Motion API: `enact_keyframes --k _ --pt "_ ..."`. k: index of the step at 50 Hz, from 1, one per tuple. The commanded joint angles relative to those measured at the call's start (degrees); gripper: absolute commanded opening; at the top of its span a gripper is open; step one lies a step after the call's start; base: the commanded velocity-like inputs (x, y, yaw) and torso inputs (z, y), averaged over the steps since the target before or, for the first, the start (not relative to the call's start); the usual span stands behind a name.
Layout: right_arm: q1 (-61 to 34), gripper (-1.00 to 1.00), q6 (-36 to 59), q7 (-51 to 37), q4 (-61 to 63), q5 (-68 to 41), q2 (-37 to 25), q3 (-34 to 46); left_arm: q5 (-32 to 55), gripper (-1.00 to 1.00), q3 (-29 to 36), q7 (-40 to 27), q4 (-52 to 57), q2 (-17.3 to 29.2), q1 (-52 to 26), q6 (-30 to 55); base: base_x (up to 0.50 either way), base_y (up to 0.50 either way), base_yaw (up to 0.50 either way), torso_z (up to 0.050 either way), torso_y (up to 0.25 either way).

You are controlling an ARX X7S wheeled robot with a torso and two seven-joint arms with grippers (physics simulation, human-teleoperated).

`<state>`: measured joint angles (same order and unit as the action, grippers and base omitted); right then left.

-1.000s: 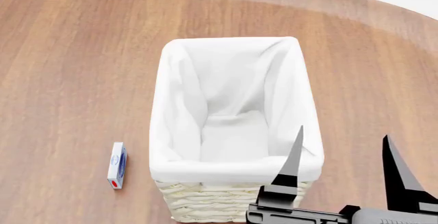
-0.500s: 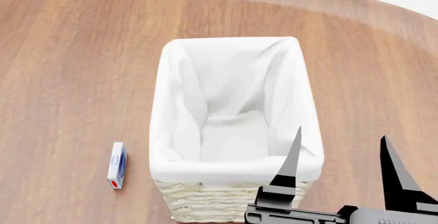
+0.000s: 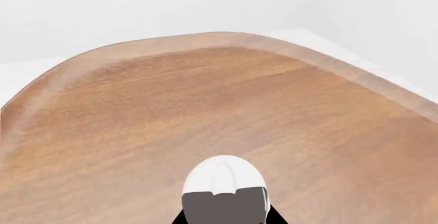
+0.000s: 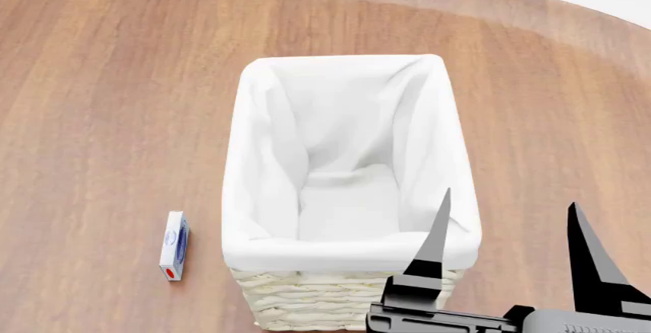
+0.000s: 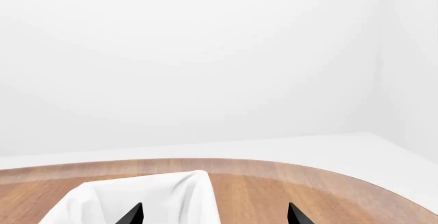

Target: Pick up the ketchup, and put it in the basket.

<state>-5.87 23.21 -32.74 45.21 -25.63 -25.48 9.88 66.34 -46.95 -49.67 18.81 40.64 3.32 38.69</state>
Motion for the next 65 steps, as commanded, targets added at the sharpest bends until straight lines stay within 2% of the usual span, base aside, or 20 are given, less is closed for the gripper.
enact_keyframes --k 1,4,5,6,9,10,11,13,17,19,23,33,35,36,47,50,53,54,61,65 --pt "-0.02 1.0 -0.15 -0.13 -0.06 -0.29 -0.12 -0.09 5.48 -1.0 2.09 2.92 8.51 6.42 -1.68 3.66 0.0 0.0 0.0 0.0 0.0" --pt "-0.1 1.0 -0.07 -0.17 -0.02 -0.42 -0.19 -0.11 5.41 -1.0 3.36 5.81 10.3 7.87 -2.08 3.42 0.0 0.0 0.0 0.0 0.0" --pt "-0.09 1.0 -0.1 -0.18 -0.02 -0.43 -0.2 -0.12 4.9 -1.0 3.84 5.33 10.97 8.77 -2.06 3.87 0.0 0.0 0.0 0.0 0.0" --pt "-0.07 1.0 -0.07 -0.2 0.01 -0.42 -0.22 -0.07 9.67 -1.0 3.16 4.1 11.88 11.01 -3.81 5.11 0.0 0.0 0.0 0.0 0.0" --pt "-0.01 1.0 -0.16 -0.22 -0.03 -0.42 -0.23 -0.01 8.32 -1.0 4.74 5.01 13.16 11.13 -3.97 4.68 0.0 0.0 0.0 0.0 0.0" --pt "-0.04 1.0 -0.21 -0.16 -0.09 -0.35 -0.25 0.08 9.2 -1.0 5.15 4.41 13.52 12.7 -5.28 4.95 0.0 0.0 0.0 0.0 0.0" --pt "-0.09 1.0 -0.11 -0.18 0.01 -0.35 -0.29 0.17 11.17 -1.0 5.87 4.85 13.75 12.91 -6.37 4.84 0.0 0.0 0.0 0.0 0.0" --pt "-0.06 1.0 -0.2 -0.08 -0.1 -0.36 -0.31 0.27 7.66 -1.0 7.99 8.36 15.54 11.71 -6.12 3.06 0.0 0.0 0.0 0.0 0.0" --pt "-0.1 1.0 -0.02 -0.17 0.13 -0.45 -0.39 0.41 11.38 -1.0 10.45 6.43 16.31 14.53 -10.22 3.57 0.0 0.0 0.0 0.0 0.0" --pt "-0.05 1.0 -0.21 -0.12 0.01 -0.39 -0.42 0.42 10.31 -1.0 11.99 7.48 16.58 13.48 -10.48 2.82 0.0 0.0 0.0 0.0 0.0" --pt "-0.17 1.0 -0.07 -0.2 0.07 -0.52 -0.46 0.46 10.9 -1.0 14.69 8.09 17.44 14.54 -12.98 2.47 0.0 0.0 0.0 0.0 0.0" --pt "-0.33 1.0 0.16 -0.17 0.21 -0.51 -0.65 1.02 16.45 -1.0 23.6 8.85 16.57 19.98 -23.45 3.41 0.0 0.0 0.0 0.0 0.0" --pt "-0.39 1.0 0.23 -0.19 0.25 -0.55 -0.69 1.07 15.16 -1.0 24.53 9.87 16.62 19.43 -23.65 3.03 0.0 0.0 0.0 0.0 0.0" --pt "-0.45 1.0 0.45 -0.27 0.43 -0.68 -0.75 1.08 18.0 -1.0 27.03 9.34 15.91 21.77 -27.75 3.94 0.0 0.0 0.0 0.0 0.0" --pt "-0.6 1.0 0.59 -0.3 0.59 -1.07 -0.93 1.21 19.31 -1.0 39.22 18.49 13.51 23.28 -39.84 7.01 0.0 0.0 0.0 0.0 0.0" --pt "-0.64 1.0 0.56 -0.3 0.58 -1.1 -0.95 1.27 23.21 -1.0 42.91 18.01 12.16 24.19 -47.3 9.68 0.0 0.0 0.0 0.0 0.0" --pt "-0.67 1.0 0.61 -0.34 0.69 -1.14 -1.02 1.33 21.57 -1.0 42.82 20.03 12.36 23.52 -45.66 9.09 0.0 0.0 0.0 0.0 0.0" --pt "-0.55 1.0 0.35 -0.25 0.54 -1.11 -1.01 1.3 23.19 -1.0 45.57 20.26 11.36 23.67 -50.93 11.34 0.0 0.0 0.0 0.0 0.0" --pt "-0.52 1.0 0.23 -0.32 0.58 -1.29 -1.13 1.2 20.35 -1.0 51.02 24.36 10.44 22.3 -57.24 14.58 0.0 0.0 0.0 0.0 0.0" --pt "-0.58 1.0 0.39 -0.38 0.71 -1.49 -1.16 1.3 21.47 -1.0 54.84 26.11 8.24 20.9 -64.23 18.53 0.0 0.0 0.0 0.0 0.0"
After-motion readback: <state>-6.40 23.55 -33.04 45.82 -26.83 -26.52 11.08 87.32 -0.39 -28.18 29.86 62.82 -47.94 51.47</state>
